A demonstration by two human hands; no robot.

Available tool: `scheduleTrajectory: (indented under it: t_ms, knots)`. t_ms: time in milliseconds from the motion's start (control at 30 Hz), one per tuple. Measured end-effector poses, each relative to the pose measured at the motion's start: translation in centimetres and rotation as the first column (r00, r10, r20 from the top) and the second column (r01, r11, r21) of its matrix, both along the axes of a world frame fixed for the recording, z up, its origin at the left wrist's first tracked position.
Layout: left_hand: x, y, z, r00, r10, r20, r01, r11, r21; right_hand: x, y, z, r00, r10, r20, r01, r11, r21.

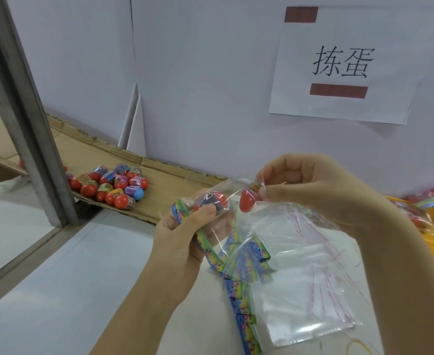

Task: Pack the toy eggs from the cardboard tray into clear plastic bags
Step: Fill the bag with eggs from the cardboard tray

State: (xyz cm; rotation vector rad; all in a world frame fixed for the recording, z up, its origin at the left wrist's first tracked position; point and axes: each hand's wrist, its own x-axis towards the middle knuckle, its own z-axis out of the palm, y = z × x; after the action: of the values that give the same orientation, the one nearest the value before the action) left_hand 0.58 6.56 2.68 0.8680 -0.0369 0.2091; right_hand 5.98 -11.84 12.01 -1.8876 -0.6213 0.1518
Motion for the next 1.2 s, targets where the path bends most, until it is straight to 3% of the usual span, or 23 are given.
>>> scheduleTrajectory:
  t_ms: [267, 633, 800, 933, 1200]
  knots:
    - [0.0, -0.3, -0.1, 0.996, -0.034, -0.080, 0.040, 0.997, 0.063, 0.3, 0.2, -0.8, 0.997, -0.053, 0.056, 0.064, 0.974, -0.219]
    - [0.0, -0.7, -0.3, 0.998, -0.052, -0.048, 0.051, 0.998, -0.024, -0.1, 0.2, -0.4, 0.987, 0.161, 0.021, -0.150, 0.950, -0.273]
    - [-0.2, -1.3, -0.1, 0.999, -0.014, -0.049, 0.015, 1.000, 0.011, -0.1, 0.3, -0.4, 0.986, 0.094, 0.136, -0.042, 0.939, -0.341]
    - [-0.2, -1.7, -0.1, 0.995, 0.063, -0.072, -0.062, 0.998, 0.022, 0.1, 0.3, -0.5, 0.991, 0.054, 0.126, 0.005, 0.906, -0.424]
    - [-0.4, -2.3, 0.1, 0.988, 0.099, -0.120, -0.098, 0.995, 0.010, -0.4, 0.4, -0.5, 0.984, 0.155, 0.084, -0.117, 0.932, -0.344]
